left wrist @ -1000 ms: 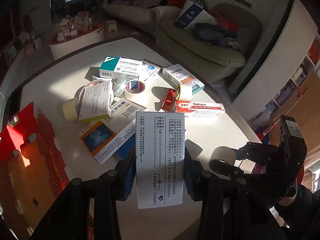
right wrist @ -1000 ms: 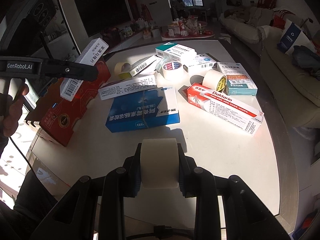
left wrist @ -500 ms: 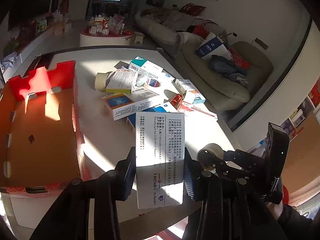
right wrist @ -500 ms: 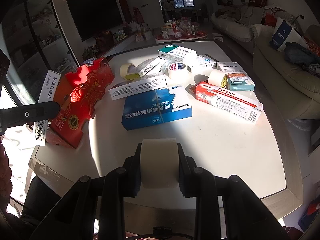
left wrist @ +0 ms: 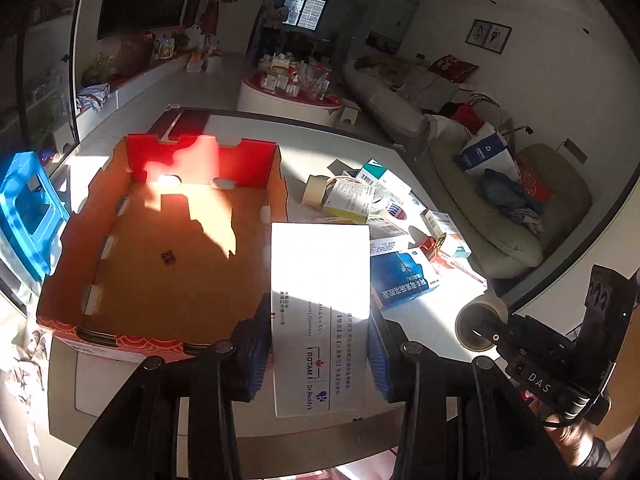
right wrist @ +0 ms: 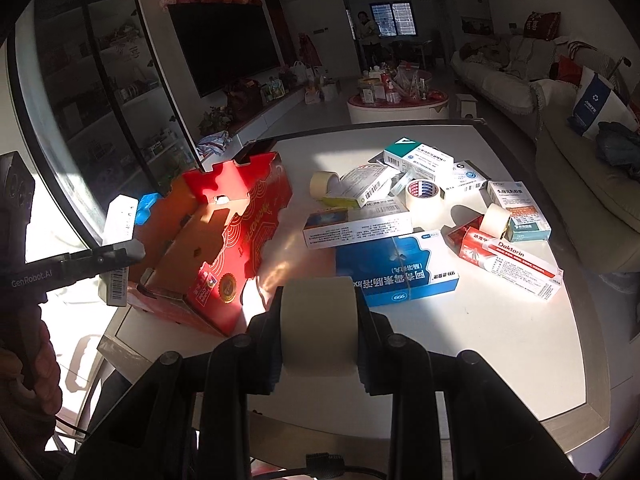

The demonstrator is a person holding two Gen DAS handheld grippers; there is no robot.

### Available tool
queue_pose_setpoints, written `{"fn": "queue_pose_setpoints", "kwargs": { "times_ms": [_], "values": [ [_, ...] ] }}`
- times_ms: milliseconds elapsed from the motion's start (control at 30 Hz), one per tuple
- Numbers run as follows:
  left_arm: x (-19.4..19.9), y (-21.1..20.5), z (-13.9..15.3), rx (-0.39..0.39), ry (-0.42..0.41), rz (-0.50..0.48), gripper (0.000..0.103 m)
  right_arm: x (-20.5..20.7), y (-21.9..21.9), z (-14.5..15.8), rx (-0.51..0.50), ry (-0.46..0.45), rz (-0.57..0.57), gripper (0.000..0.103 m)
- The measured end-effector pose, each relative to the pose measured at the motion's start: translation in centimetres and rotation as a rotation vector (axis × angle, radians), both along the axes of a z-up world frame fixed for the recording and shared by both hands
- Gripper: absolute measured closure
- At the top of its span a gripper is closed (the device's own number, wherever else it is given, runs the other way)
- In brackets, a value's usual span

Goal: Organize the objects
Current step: 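Carry the white box and tape roll with both tools over the red cardboard tray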

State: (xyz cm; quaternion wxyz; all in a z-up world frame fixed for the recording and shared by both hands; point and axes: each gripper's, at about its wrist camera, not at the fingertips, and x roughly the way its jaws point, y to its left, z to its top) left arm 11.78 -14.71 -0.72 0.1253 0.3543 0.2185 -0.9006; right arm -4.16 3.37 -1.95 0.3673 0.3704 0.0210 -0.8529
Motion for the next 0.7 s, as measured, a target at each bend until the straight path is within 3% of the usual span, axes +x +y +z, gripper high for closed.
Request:
{"fn": "queue_pose_setpoints", "kwargs": {
  "times_ms": [300, 700],
  "values": [
    [2.3, -2.8, 0.4, -0.006, 0.029, 0.101, 0.058, 2.0, -5.0, 2.1, 0.009, 0.041, 0.11, 0.075],
    [3.7, -4.3, 0.4, -0.009, 0.039, 0.179, 0.058, 2.1, -7.1, 3.0, -0.019, 0.026, 0.156, 0.075]
  ]
}}
